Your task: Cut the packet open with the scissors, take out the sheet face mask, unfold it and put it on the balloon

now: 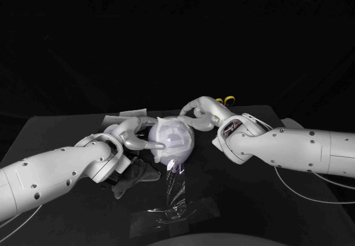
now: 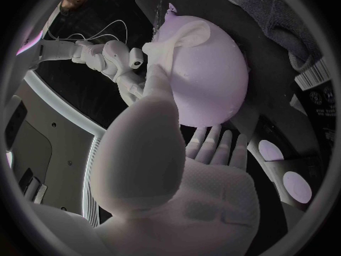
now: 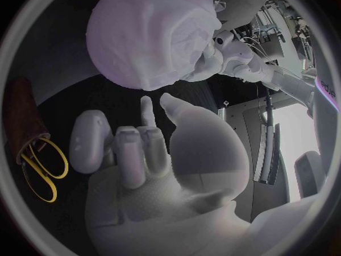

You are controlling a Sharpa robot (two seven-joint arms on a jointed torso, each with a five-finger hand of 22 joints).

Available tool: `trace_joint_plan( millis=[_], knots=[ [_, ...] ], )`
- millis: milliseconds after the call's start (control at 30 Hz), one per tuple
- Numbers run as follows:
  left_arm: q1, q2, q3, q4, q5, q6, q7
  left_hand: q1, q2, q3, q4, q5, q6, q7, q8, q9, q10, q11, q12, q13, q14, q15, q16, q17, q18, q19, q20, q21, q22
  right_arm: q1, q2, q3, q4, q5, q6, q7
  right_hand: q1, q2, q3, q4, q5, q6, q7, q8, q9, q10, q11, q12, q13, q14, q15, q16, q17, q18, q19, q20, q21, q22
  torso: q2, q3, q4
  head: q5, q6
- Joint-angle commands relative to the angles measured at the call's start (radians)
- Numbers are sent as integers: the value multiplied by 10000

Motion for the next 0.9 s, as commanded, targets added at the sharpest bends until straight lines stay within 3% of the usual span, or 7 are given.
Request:
trace_joint_plan(
  millis=[33,500,767,900],
  knots=[
    [-17,30,-16,17,37,186,-79,73,27,24,6,47,31,872,52,8,67,6,-52,11,36,0,-3,1,103,74,-3,61,11,1,36,-1,-60,180,460,33,-20,-123,-76,60,17,-99,22,-89,-39,1057,99,35,2627,1027,94,42,2626,134,-3,111,-73,683,0,-8,9,-9,-9],
    [-17,24,-16,20,44,199,-84,73,27,24,6,47,31,872,52,8,67,6,-52,11,36,0,-3,1,103,74,-3,61,11,0,206,-3,-317,203,864,-198,443,-362,-488,51,16,-350,170,-457,-229,1040,234,-13,2600,1027,214,42,2626,170,-72,238,-234,626,-2,-5,9,7,-15],
    [-17,21,-16,19,44,206,-90,72,31,27,6,47,29,872,49,7,62,6,-56,10,43,0,-6,-3,114,82,0,65,13,-16,204,-6,-206,190,1043,-211,618,-412,-632,30,17,-263,168,-481,-251,1032,243,-34,2588,1027,233,42,2626,167,-57,272,-214,652,3,-3,1,5,-24],
    [-17,20,-16,16,45,207,-94,72,31,27,6,47,29,872,49,7,62,6,-56,10,43,0,-6,-3,114,82,0,65,13,-24,165,-7,-129,127,1070,-214,704,-329,-708,83,18,-12,112,-408,-239,1039,201,-16,2598,1027,209,42,2626,169,-47,272,-203,669,0,-4,3,-3,-33]
  ],
)
